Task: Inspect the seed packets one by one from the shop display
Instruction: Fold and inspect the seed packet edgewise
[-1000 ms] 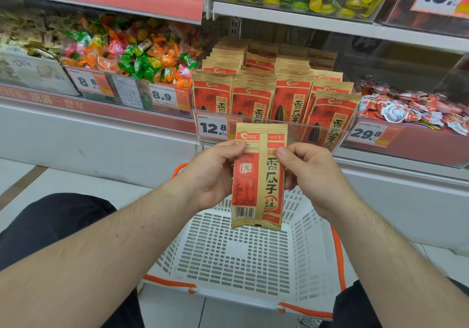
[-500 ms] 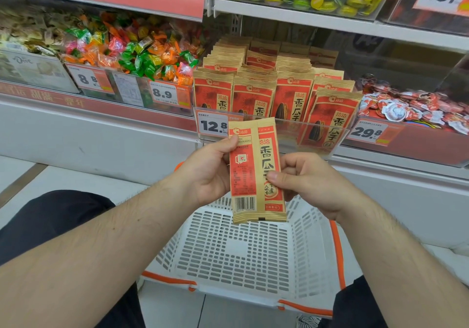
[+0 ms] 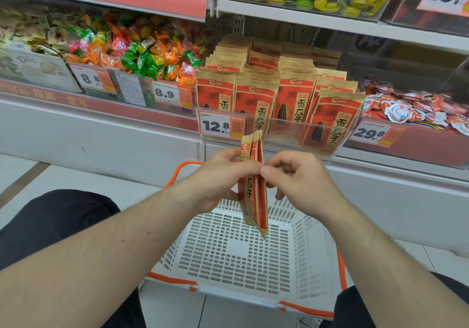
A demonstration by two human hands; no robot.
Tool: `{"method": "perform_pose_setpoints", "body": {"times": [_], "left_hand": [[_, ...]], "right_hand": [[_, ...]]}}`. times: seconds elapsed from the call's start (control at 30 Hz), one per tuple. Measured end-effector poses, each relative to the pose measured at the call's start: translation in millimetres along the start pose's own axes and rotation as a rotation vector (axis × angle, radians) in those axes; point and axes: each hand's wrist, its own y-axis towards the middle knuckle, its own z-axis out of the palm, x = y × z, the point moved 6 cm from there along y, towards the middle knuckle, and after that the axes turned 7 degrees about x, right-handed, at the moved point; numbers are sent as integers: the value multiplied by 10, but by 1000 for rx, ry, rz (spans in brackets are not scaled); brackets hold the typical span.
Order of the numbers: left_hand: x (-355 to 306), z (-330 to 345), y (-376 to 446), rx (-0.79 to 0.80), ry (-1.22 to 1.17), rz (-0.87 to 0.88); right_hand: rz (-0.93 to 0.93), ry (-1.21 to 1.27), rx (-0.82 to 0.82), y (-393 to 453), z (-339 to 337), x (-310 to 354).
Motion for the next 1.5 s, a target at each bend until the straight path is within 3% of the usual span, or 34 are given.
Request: {"method": "perform_pose_setpoints", "body": {"times": [0.2, 0.47, 0.6, 0.8, 1.1, 1.23, 1.37, 1.5], "left_hand": [[32, 52, 12, 108, -45, 1], [77, 117, 36, 213, -168, -15], [101, 65, 69, 162, -182, -29], [98, -25, 91, 44, -279, -38], [136, -95, 99, -39, -260, -59], [124, -95, 98, -40, -273, -44], [56, -26, 69, 88, -349, 2], [-4, 92, 28, 224, -449, 30]], "right_hand": [[-11, -47, -15, 34, 24, -19], [16, 182, 37, 38, 39, -11], [17, 130, 81, 26, 11, -9], [127, -163, 415, -66, 115, -51], [167, -282, 388, -52, 130, -61], [153, -238, 384, -46, 126, -71], [163, -149, 326, 4, 46, -187], [247, 137, 333, 28, 73, -328]]}}
